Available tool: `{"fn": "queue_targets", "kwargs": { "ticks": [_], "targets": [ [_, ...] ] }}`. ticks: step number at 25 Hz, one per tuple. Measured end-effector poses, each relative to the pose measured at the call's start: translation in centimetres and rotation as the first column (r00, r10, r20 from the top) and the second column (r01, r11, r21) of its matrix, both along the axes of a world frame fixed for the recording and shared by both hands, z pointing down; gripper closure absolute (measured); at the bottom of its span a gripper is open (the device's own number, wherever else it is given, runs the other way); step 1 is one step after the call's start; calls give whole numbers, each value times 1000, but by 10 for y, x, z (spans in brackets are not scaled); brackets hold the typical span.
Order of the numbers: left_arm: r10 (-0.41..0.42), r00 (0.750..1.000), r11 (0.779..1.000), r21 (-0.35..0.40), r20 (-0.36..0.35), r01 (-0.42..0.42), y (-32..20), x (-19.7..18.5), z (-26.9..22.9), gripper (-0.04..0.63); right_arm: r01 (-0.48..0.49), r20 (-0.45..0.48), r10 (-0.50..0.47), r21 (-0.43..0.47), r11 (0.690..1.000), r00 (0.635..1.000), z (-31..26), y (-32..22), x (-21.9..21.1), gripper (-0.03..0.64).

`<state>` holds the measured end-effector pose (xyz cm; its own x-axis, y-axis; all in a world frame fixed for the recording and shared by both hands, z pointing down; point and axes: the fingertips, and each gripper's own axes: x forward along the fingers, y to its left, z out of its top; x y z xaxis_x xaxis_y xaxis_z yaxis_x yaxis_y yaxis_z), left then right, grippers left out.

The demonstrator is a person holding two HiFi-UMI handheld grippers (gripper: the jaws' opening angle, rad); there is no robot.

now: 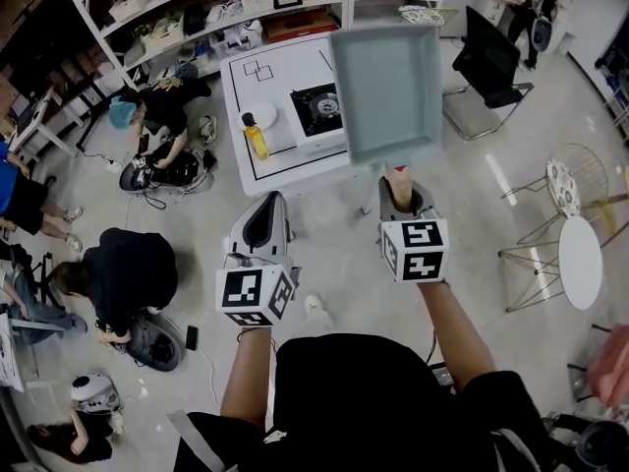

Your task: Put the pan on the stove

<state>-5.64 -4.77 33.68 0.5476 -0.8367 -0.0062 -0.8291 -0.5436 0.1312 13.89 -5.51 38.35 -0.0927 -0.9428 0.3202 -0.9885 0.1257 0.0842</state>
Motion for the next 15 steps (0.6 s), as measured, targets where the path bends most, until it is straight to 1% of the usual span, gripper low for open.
{"fn": "queue_targets", "kwargs": {
  "ticks": [4, 15],
  "targets": [
    [16, 1000, 1000, -6, 3, -16, -35, -8, -1, 584, -20, 0, 20, -19, 1000, 1000, 0, -33, -7, 569],
    [51, 999, 999, -11, -14, -51, -120, -40, 0, 584, -48, -23, 48, -29, 998, 999, -1, -113, -39, 569]
  ]
}}
